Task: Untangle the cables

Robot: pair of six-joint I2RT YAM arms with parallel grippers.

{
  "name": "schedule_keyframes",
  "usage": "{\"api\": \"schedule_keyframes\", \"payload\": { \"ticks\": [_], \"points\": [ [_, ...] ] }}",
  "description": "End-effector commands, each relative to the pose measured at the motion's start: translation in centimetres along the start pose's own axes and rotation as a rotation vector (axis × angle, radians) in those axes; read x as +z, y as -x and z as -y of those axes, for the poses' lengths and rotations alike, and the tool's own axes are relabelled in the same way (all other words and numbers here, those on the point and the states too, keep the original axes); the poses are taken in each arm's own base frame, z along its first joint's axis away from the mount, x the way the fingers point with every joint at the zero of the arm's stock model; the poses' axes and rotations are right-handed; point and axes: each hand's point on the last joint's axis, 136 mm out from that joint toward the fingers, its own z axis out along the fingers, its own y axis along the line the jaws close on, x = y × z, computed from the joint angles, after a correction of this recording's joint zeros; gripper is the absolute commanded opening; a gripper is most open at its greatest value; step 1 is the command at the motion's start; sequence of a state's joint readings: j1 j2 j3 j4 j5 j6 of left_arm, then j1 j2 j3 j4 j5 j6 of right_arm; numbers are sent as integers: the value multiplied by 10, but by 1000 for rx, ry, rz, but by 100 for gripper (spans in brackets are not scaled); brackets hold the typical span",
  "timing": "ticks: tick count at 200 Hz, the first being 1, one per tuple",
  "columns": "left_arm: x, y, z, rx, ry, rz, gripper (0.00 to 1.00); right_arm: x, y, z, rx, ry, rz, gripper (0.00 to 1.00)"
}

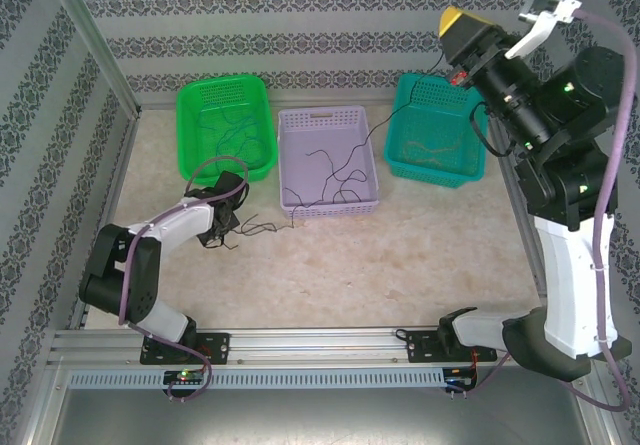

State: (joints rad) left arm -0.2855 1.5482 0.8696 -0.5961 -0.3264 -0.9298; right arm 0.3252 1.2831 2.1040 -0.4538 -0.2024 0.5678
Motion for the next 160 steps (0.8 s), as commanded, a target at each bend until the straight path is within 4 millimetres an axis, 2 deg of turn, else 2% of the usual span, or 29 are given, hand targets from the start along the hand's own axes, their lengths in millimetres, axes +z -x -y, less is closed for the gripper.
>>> {"api": "schedule_keyframes", "payload": {
  "ticks": [1,23,53,78,92,99,117,129,141,160],
  "points": [
    [4,3,-8,31,63,-8,0,-13,30,-14,-43,5,92,0],
    [7,3,-13,40,104,-11,0,-12,36,-12,-30,5,113,0],
    [6,9,-19,39,132,1,0,-3,16,-4,20,12,62,0],
    [3,15,-16,47,125,9,0,-3,-7,15,29,-43,12,0],
    [1,19,-18,70,139,17,0,-7,-21,34,3,-121,-25,0],
    [-1,22,-22,90,155,23,0,-13,-21,46,-18,-178,-21,0],
    [-3,32,-41,119,192,39,0,-42,1,79,-52,-337,61,0],
    [-1,36,-60,81,207,28,0,-60,21,91,-78,-408,126,0],
    [1,39,-76,24,206,18,0,-68,38,92,-104,-426,165,0],
    [2,45,-93,-39,224,13,0,-68,52,81,-134,-400,197,0]
  ]
}}
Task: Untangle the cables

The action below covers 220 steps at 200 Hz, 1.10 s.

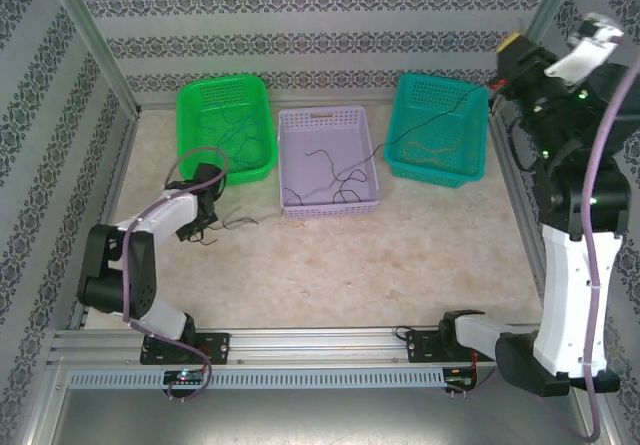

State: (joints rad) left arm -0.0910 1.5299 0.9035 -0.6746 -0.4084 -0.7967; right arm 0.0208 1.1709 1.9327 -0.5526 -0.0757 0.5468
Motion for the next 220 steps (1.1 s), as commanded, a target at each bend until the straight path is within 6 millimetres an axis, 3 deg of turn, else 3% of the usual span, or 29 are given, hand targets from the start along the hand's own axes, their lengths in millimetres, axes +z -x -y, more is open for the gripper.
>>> {"api": "schedule_keyframes", "payload": {
  "ticks": [1,26,51,93,146,168,193,220],
  "points": [
    [2,4,-34,-11,69,-12,0,-26,41,-21,-44,47,127,0],
    [6,14,-50,-67,95,-25,0,-29,52,-29,-30,77,156,0],
    [10,22,-63,-100,115,-33,0,-27,49,-41,2,139,128,0],
    [29,28,-118,-286,160,-96,0,-38,62,-40,-32,110,171,0],
    [37,38,-156,-457,162,-127,0,-29,42,-29,30,103,131,0],
    [31,48,-123,-462,7,-131,0,-11,17,-38,90,181,18,0],
    [-11,69,-44,-339,-241,-70,0,-8,-27,-83,28,328,-104,0],
    [-61,58,31,-220,-424,-57,0,-9,-29,-102,-28,358,-95,0]
  ]
}}
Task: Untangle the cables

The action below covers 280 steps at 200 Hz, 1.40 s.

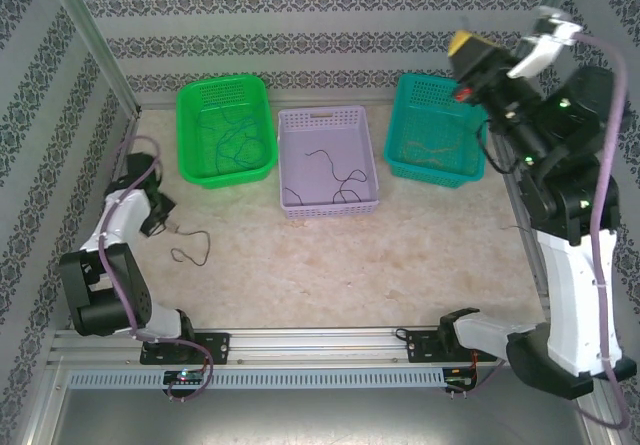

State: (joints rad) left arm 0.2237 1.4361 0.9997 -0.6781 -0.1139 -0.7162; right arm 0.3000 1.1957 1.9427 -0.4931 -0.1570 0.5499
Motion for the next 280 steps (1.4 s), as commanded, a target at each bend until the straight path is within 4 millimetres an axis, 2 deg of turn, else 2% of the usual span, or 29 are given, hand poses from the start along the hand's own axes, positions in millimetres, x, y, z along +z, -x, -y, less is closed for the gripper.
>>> {"api": "schedule_keyframes", "payload": {
  "ticks": [1,20,54,59,77,85,105,127,143,162,187,215,232,249,268,280],
  "points": [
    [-37,-20,70,54,-226,-9,0,-2,10,-14,-75,23,37,0],
    [-44,-43,89,71,-257,-26,0,2,14,-19,-92,35,39,0],
    [-31,-65,98,89,-261,-69,1,-6,26,-35,-95,78,68,0],
    [-29,-66,99,98,-262,-74,5,-6,28,-36,-93,82,71,0],
    [-23,-69,97,117,-236,-85,36,-7,27,-41,-77,103,64,0],
    [-22,-69,94,122,-217,-86,46,-5,22,-40,-63,107,46,0],
    [-30,-65,88,115,-184,-68,58,4,-3,-30,-1,102,-19,0],
    [-55,-52,84,105,-170,9,71,14,-47,-8,70,68,-121,0],
    [-74,-45,77,85,-159,57,72,17,-76,7,102,44,-176,0],
    [-89,-42,67,63,-150,78,72,14,-101,26,126,-5,-221,0],
    [-101,-46,57,44,-168,80,70,4,-122,47,128,-70,-265,0],
    [-106,-63,56,51,-193,50,69,-5,-136,70,142,-122,-290,0],
    [-108,-79,61,57,-216,21,68,-10,-135,77,139,-149,-279,0],
    [-110,-99,72,49,-259,-26,66,-14,-123,71,117,-133,-246,0],
    [-110,-126,88,8,-295,-91,64,-15,-109,54,92,-71,-230,0],
    [-117,-140,100,-24,-322,-112,63,-19,-98,41,66,-30,-209,0]
  ]
}}
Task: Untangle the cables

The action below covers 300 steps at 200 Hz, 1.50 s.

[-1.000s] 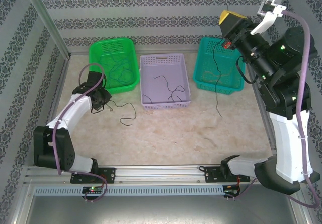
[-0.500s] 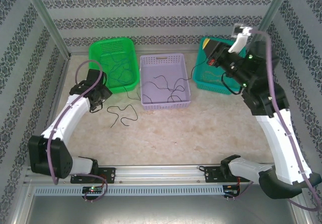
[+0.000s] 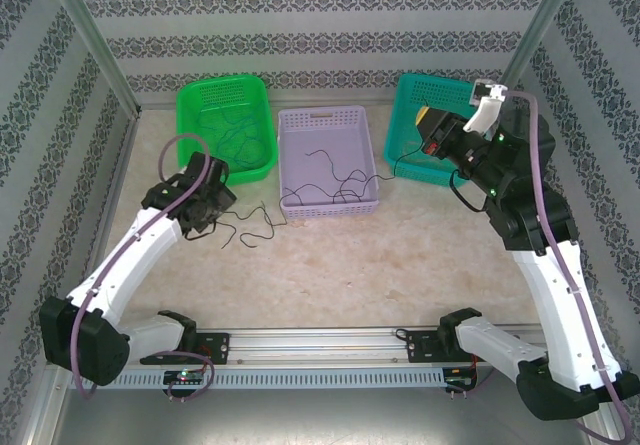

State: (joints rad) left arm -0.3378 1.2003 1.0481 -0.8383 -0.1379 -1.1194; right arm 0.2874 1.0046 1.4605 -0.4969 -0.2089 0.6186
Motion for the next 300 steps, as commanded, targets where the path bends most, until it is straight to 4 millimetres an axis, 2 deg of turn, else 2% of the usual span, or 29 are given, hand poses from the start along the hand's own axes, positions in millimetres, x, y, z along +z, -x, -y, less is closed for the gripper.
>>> {"api": "schedule_keyframes", "payload": {
  "ticks": [1,22,37,52,68,98,123,139,157,172,193,206,227,248,269,300],
  "points": [
    [0,-29,17,-113,-30,-60,63,-16,22,-29,-66,94,54,0],
    [-6,-55,41,-156,-84,-71,63,-39,40,-45,-111,118,113,0],
    [-5,-77,49,-199,-83,-109,66,-49,43,-50,-123,125,111,0],
    [-3,-93,49,-237,-69,-125,67,-55,37,-46,-127,108,96,0],
    [-2,-101,52,-269,-79,-130,67,-60,24,-30,-121,53,75,0],
    [4,-115,62,-237,-79,-176,63,-50,-6,12,-97,-65,7,0],
    [11,-131,71,-165,-79,-214,60,-41,-14,38,-97,-126,0,0],
    [16,-141,73,-111,-64,-232,60,-35,-12,42,-83,-122,-1,0],
    [23,-149,78,-49,-74,-253,59,-30,-12,35,-81,-80,-21,0],
    [26,-158,101,6,-164,-294,54,-28,-14,34,-84,-73,-39,0],
    [30,-185,142,167,-269,-386,53,-29,-17,42,-90,-108,-44,0],
    [25,-203,170,315,-323,-410,53,-30,-20,52,-92,-153,-47,0],
    [29,-239,192,484,-321,-461,52,-31,-27,73,-94,-241,-44,0],
    [34,-275,207,549,-320,-534,54,-26,-34,86,-90,-278,-47,0],
    [33,-306,220,529,-301,-628,55,-24,-35,99,-81,-324,-29,0],
    [32,-331,211,331,-150,-741,54,-25,-39,105,-74,-347,-35,0]
  ]
}}
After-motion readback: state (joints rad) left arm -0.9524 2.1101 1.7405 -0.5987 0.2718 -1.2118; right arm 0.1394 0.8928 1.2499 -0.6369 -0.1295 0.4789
